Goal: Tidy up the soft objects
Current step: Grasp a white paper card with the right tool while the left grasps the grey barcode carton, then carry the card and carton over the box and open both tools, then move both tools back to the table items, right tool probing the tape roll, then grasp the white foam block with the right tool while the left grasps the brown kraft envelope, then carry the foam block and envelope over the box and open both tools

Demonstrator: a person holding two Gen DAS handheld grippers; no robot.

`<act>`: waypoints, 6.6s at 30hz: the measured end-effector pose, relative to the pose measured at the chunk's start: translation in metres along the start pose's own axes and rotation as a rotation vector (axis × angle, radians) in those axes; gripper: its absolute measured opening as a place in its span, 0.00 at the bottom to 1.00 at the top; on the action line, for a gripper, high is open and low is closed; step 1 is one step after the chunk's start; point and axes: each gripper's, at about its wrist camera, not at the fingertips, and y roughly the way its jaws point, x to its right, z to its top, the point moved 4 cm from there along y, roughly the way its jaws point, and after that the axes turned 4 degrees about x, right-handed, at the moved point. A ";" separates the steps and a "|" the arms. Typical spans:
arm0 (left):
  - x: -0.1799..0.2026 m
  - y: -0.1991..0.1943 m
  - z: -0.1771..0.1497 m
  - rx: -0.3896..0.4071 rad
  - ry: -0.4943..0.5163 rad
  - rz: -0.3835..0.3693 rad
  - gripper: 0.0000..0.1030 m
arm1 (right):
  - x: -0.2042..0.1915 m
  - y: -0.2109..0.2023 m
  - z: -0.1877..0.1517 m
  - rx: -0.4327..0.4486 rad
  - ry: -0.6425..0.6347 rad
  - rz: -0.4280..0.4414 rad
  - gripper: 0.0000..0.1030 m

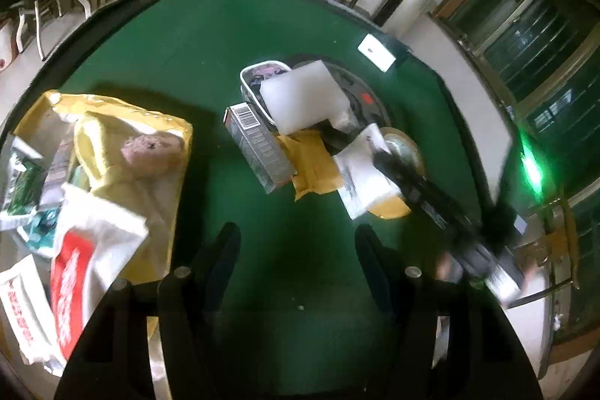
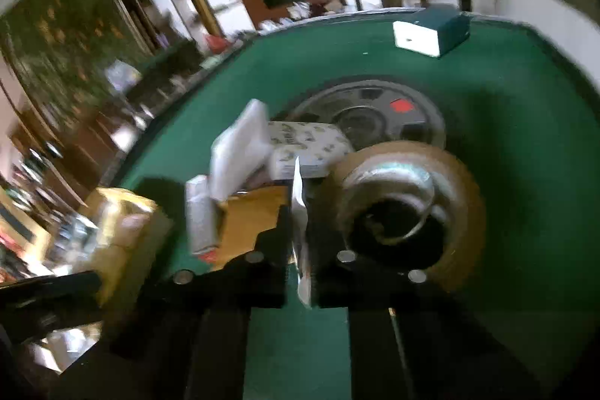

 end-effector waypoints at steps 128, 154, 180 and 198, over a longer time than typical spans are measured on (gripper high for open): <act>-0.068 -0.099 -0.022 0.185 -0.078 0.016 0.65 | -0.047 -0.005 0.027 -0.100 0.000 0.138 0.55; 0.027 0.119 0.023 -0.099 -0.020 0.227 0.63 | 0.040 -0.018 0.035 0.071 0.246 0.221 0.68; -0.033 -0.047 -0.060 0.026 -0.139 -0.110 0.36 | -0.067 0.051 0.041 -0.112 -0.122 0.117 0.68; -0.062 -0.085 -0.051 0.142 -0.175 -0.175 0.36 | -0.098 0.132 0.036 -0.237 -0.364 -0.251 0.40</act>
